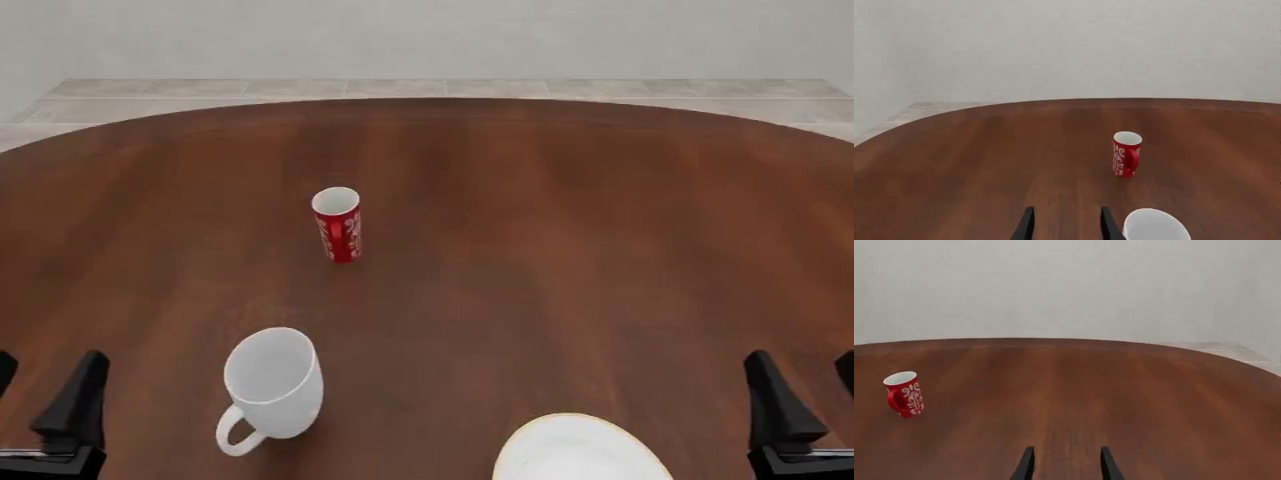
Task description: Put the white mug on the plate.
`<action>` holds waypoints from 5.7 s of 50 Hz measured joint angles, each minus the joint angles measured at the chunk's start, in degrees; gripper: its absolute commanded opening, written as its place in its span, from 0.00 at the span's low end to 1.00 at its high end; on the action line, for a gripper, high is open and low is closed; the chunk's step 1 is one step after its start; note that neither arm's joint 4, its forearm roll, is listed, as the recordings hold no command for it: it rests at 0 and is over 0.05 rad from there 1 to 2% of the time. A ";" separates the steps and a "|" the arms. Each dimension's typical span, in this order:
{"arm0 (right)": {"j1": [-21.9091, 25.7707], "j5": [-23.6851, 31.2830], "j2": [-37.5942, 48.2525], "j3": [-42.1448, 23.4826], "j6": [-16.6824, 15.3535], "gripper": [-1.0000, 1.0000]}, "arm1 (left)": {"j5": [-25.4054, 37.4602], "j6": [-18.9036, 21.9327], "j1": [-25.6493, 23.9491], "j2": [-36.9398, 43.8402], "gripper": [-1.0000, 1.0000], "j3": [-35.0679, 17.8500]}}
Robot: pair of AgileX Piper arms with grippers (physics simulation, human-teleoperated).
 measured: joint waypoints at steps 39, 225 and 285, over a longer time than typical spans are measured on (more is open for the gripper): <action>0.17 0.03 0.37 -0.38 -0.03 1.00 | -2.65 0.59 -1.06 3.85 1.00 -0.13; 0.22 -0.29 0.87 -0.49 0.03 1.00 | 29.68 15.41 -21.22 45.30 1.00 -21.14; 0.21 -0.28 0.86 -0.49 0.03 1.00 | 19.08 11.99 -24.25 54.74 1.00 -17.08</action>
